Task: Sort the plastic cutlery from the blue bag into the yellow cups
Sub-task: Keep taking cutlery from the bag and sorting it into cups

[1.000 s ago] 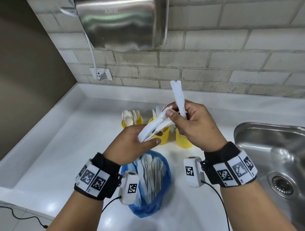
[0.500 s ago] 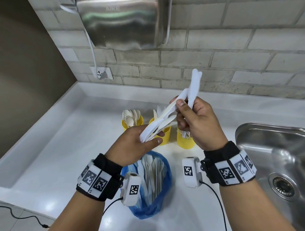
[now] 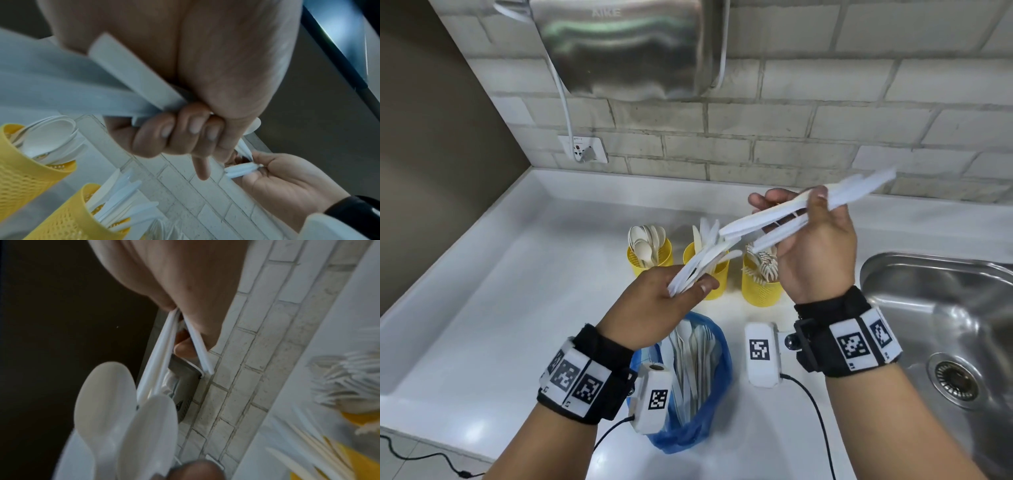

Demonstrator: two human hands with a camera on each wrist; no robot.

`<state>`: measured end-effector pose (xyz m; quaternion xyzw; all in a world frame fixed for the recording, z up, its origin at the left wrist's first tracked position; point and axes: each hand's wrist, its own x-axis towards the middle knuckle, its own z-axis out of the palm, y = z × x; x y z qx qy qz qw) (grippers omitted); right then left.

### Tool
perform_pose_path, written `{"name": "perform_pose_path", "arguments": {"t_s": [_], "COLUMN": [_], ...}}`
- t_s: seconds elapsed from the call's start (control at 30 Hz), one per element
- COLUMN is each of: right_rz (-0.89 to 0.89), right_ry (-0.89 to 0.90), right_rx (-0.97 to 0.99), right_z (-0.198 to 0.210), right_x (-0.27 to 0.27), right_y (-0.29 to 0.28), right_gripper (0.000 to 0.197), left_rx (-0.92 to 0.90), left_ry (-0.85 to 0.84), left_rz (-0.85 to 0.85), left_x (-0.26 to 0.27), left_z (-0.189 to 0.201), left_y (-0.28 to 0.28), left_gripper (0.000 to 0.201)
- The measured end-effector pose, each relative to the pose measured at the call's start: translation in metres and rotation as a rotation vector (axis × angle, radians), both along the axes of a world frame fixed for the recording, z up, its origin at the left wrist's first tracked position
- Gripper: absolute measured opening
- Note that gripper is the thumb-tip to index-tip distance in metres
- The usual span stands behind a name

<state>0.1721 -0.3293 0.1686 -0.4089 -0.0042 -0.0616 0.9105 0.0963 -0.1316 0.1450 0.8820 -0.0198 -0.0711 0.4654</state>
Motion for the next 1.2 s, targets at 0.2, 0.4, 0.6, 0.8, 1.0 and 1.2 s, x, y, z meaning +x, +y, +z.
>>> {"name": "perform_pose_path", "arguments": {"t_s": [0.2, 0.4, 0.6, 0.8, 1.0, 1.2], "right_rz": [-0.128, -0.090, 0.029, 0.097, 0.149, 0.498], "right_ry": [-0.037, -0.253, -0.301, -0.186, -0.095, 0.304], "right_rx": [0.172, -0.114, -0.430, -0.509, -0.503, -0.642], "right_z": [0.007, 0.011, -0.011, -0.027, -0.033, -0.062], "right_x": [-0.002, -0.018, -0.030, -0.034, -0.026, -0.041], "right_y": [-0.003, 0.019, 0.038, 0.039, 0.020, 0.029], "right_gripper": [0.017, 0.016, 0.010, 0.042, 0.045, 0.023], "left_rx": [-0.521, -1.136, -1.204, -1.098, -0.952, -0.857], "left_ry": [0.069, 0.383, 0.446, 0.389, 0.110, -0.199], "left_rz": [0.189, 0.358, 0.354, 0.307, 0.484, 0.430], "left_x": [0.003, 0.014, 0.017, 0.018, 0.025, 0.034], "left_z": [-0.003, -0.002, 0.001, -0.008, -0.010, 0.007], "left_y": [-0.008, -0.030, -0.041, -0.044, -0.036, -0.029], "left_gripper": [0.039, 0.038, 0.039, 0.032, 0.028, 0.018]}}
